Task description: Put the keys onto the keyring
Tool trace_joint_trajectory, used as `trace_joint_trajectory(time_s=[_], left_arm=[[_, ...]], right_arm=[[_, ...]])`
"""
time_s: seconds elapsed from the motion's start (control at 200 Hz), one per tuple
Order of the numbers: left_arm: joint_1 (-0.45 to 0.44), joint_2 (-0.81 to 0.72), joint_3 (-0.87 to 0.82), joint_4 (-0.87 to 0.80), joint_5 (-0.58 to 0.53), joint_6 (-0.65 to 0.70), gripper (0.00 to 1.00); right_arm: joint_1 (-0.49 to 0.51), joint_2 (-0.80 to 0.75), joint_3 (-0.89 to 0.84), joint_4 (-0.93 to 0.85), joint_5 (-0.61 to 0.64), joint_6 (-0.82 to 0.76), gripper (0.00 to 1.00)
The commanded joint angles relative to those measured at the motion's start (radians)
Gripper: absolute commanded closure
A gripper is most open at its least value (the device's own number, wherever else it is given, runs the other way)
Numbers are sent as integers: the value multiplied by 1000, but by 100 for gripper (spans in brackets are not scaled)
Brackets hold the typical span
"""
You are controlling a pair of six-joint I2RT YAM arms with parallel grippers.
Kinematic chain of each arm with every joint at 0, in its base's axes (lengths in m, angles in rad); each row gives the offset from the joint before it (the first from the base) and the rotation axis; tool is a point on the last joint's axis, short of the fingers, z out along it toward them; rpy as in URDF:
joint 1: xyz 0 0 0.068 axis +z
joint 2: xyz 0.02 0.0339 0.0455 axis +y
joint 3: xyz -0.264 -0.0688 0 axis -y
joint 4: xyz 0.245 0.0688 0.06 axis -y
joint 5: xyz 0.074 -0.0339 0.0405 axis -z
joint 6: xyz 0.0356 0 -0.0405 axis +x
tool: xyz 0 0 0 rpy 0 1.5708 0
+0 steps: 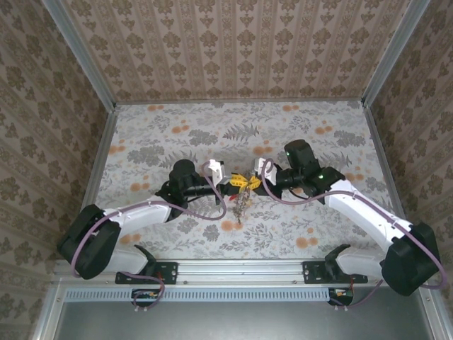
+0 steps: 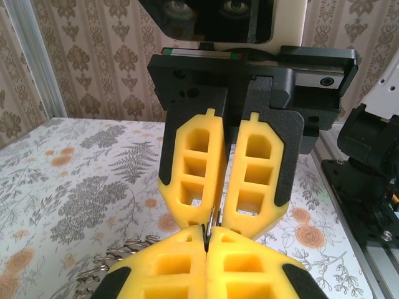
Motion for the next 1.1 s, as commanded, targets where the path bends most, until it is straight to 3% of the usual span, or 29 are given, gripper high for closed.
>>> trace_joint_trajectory(time_s=[0.0, 0.215, 0.36, 0.58, 0.725, 0.77, 0.84, 0.87, 0.955, 1.02, 1.095], left_arm=[[-13, 3, -2, 88, 28, -23, 100], [-14, 2, -4, 54, 48, -1, 100], [-15, -6, -2, 19, 36, 25, 100], [-19, -5, -1, 30, 33, 22, 100], [-19, -9, -4, 54, 28, 11, 100], [-19, -11, -5, 56, 29, 10, 100], [-19, -12, -5, 53, 31, 11, 100], [-19, -15, -4, 46, 32, 12, 100], [-17, -25, 10, -47, 26, 40, 100], [-19, -42, 37, -191, -1, 95, 91], [-19, -66, 78, -384, -30, 183, 88]], right_arm=[[1, -58, -22, 53, -38, -7, 86], [-7, -89, -21, 6, -34, -29, 87], [-6, -98, -22, -3, -38, -35, 80], [-7, -76, -7, -20, -57, -32, 87], [-7, -66, -18, -15, -33, -33, 81], [-7, -63, -20, -12, -26, -30, 85], [-7, -58, -17, -24, -13, -35, 100], [-7, -57, -13, -32, -6, -41, 100], [-6, -57, 0, -53, 20, -46, 100], [-1, -55, 23, -87, 38, -55, 100], [13, -41, 62, -157, 83, -75, 100]])
